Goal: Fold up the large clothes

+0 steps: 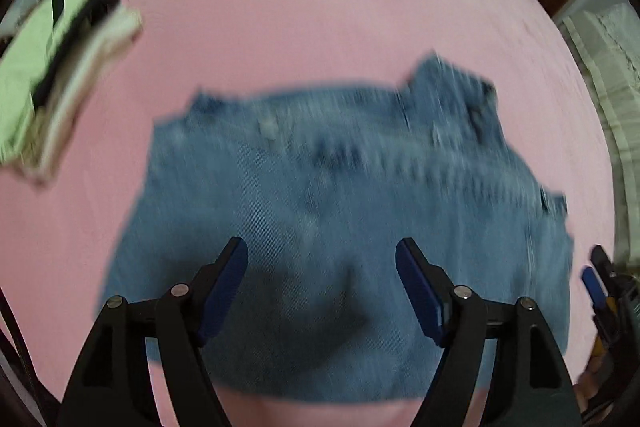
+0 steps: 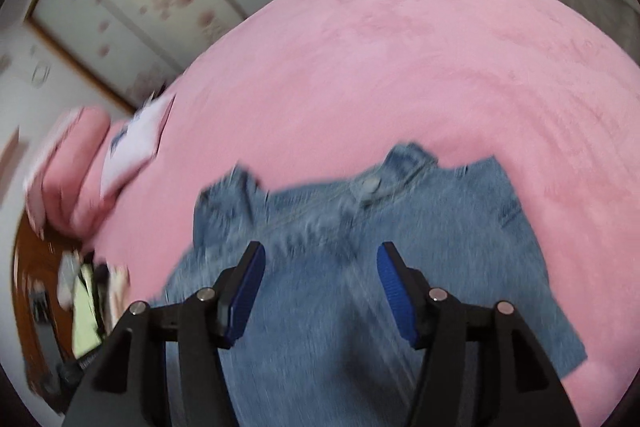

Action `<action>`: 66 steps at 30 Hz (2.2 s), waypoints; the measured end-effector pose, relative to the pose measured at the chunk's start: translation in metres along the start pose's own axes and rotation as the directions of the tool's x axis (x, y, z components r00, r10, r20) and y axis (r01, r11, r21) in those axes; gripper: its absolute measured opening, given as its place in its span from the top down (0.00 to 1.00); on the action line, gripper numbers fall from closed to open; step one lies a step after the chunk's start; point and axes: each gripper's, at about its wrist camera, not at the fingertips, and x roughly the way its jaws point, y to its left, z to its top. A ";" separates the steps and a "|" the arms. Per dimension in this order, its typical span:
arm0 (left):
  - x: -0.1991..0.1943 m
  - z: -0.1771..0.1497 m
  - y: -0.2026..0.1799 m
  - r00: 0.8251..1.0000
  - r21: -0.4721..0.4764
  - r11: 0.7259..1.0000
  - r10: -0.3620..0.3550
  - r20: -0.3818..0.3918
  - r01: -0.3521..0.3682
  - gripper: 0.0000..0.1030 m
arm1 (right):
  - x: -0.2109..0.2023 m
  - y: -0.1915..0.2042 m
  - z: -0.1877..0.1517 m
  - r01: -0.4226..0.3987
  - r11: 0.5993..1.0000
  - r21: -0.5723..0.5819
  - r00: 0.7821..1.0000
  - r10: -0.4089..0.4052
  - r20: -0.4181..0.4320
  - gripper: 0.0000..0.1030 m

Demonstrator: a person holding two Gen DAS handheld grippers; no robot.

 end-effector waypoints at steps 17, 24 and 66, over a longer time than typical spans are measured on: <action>0.029 -0.096 0.010 0.992 0.075 0.997 0.008 -0.122 0.002 0.69 | 0.056 0.076 -0.143 -0.275 0.909 -0.315 0.917 0.149 -0.371 1.00; 0.043 -0.101 -0.005 0.984 0.215 0.973 0.119 -0.132 -0.089 0.69 | 0.058 0.035 -0.120 -0.125 0.942 -0.310 0.968 0.047 -0.248 1.00; 0.045 -0.072 0.032 0.991 0.084 0.996 -0.028 -0.131 0.040 0.79 | 0.095 0.061 -0.117 -0.176 0.966 -0.188 0.968 0.136 -0.211 1.00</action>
